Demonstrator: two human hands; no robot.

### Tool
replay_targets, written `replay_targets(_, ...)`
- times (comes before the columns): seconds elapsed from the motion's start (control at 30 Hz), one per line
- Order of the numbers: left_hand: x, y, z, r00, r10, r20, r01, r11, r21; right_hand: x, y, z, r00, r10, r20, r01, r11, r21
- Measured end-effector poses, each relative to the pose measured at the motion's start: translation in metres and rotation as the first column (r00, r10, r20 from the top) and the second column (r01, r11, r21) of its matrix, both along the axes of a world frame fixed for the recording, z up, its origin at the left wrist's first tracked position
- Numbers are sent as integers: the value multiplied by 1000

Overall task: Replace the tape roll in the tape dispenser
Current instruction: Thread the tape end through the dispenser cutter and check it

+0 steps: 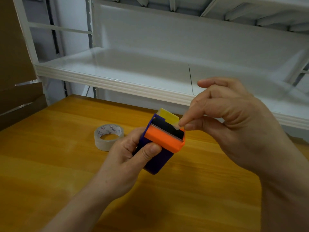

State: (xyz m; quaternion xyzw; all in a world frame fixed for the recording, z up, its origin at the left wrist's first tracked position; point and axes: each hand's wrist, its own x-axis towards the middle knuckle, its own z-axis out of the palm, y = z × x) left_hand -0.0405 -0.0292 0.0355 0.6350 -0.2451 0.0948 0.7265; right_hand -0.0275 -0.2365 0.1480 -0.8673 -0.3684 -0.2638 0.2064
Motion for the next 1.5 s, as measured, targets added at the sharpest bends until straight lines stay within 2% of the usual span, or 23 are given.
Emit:
replay_targets(0.27,2,0,-4,1000,-21,3,20,999,42,-2,0,0,999,51,-7,-51,999,-14)
replay_targets(0.57,2,0,-2,997,-35,67,29,995,93,-2,-2,0,987,135,-92,-136,991,-9)
replay_targets(0.83,0,-2,0,990,6,144,-32,983,182,-5,6,-2,986,76,-151,-64,994,84)
replay_targets(1.1,1,-3,-4,983,74,166,-110,969,219,-8,12,-3,987,35,-157,-23,996,81)
replay_targets(1.2,1,-4,-4,979,94,178,-134,965,226,-7,16,-3,984,20,-176,0,993,115)
replay_targets(1.37,1,-5,-3,981,85,176,-123,968,219,-7,21,-1,948,82,-308,-5,970,243)
replay_targets(1.5,1,-5,-4,976,104,191,-146,963,224,-6,21,-2,938,107,-331,4,949,316)
